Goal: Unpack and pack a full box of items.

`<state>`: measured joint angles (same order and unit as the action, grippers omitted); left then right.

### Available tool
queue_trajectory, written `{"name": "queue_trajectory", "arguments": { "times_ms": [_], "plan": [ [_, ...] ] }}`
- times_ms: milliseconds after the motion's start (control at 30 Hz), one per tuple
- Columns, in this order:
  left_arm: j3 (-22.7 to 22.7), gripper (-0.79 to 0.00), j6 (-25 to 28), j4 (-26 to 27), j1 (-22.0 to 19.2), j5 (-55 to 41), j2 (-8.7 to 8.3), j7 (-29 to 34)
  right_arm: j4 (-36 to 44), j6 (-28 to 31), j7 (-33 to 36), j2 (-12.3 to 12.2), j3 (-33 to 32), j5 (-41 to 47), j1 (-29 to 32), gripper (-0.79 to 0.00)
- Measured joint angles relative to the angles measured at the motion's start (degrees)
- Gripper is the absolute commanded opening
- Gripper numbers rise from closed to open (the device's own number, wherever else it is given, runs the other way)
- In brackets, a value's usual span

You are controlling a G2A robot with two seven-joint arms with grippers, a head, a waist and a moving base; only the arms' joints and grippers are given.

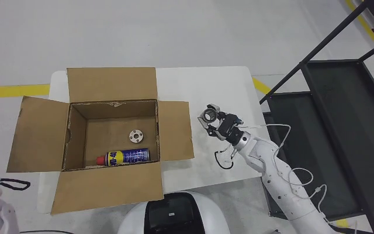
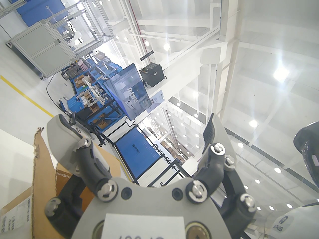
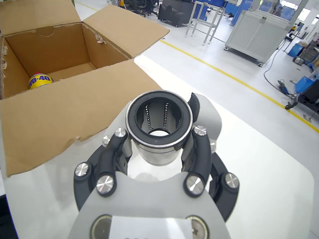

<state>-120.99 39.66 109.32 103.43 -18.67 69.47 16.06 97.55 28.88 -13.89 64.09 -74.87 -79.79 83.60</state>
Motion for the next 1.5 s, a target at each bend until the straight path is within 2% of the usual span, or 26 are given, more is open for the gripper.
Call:
{"name": "queue_trajectory", "arguments": {
  "times_ms": [200, 467, 933, 1233, 1500],
  "plan": [
    [0.0, 0.0, 0.0, 0.0, 0.0, 0.0, 0.0, 0.0, 12.2, 1.8, 9.1, -0.2, 1.0, 0.3, 2.2, -0.785],
    [0.0, 0.0, 0.0, 0.0, 0.0, 0.0, 0.0, 0.0, 16.9, 4.5, 18.3, 0.6, 8.7, 0.8, -1.8, -0.785],
    [0.0, 0.0, 0.0, 0.0, 0.0, 0.0, 0.0, 0.0, 9.5, 1.0, 29.0, 6.0, 29.1, 5.3, -21.0, -0.785],
    [0.0, 0.0, 0.0, 0.0, 0.0, 0.0, 0.0, 0.0, 2.2, -3.9, 34.0, 10.5, 36.9, 11.4, -31.9, -0.785],
    [0.0, 0.0, 0.0, 0.0, 0.0, 0.0, 0.0, 0.0, -6.1, -6.6, 32.1, 14.8, 41.4, 17.2, -39.6, -0.785]
  ]
}}
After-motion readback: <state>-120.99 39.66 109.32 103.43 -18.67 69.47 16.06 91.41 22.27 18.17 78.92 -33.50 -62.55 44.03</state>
